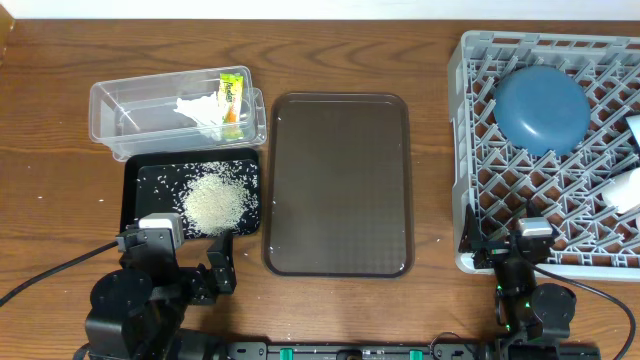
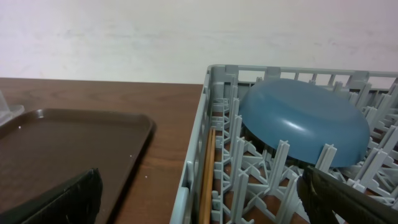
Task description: Sort waste into correct bins and load items into the dishwasher rack
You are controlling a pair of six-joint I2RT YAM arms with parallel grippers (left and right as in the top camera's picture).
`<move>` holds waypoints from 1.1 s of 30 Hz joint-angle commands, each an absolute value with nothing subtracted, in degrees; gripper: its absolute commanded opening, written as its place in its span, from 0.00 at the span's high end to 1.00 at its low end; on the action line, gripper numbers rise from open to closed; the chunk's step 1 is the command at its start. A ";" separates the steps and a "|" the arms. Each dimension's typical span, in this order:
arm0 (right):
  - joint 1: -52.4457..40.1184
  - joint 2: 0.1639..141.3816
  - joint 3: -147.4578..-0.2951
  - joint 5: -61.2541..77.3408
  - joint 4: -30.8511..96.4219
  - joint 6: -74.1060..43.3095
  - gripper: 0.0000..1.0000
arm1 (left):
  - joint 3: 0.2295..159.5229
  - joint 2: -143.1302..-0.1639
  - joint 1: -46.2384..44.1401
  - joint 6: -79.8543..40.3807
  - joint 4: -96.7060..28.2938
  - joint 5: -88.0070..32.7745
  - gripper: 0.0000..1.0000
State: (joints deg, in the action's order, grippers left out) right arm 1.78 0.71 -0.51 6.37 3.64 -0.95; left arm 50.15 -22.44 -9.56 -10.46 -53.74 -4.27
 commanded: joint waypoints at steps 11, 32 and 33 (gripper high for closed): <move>0.67 0.38 -0.32 5.58 3.79 -0.14 0.01 | 50.09 -22.33 -9.74 -10.09 -53.71 -3.79 0.04; 0.67 0.38 -0.32 5.58 3.81 -0.14 0.01 | 21.93 -3.90 -4.29 -9.89 -30.02 -4.14 0.04; 0.67 0.38 -0.32 5.58 3.79 -0.14 0.01 | 19.00 -2.28 -4.01 -9.89 -26.17 -4.32 0.04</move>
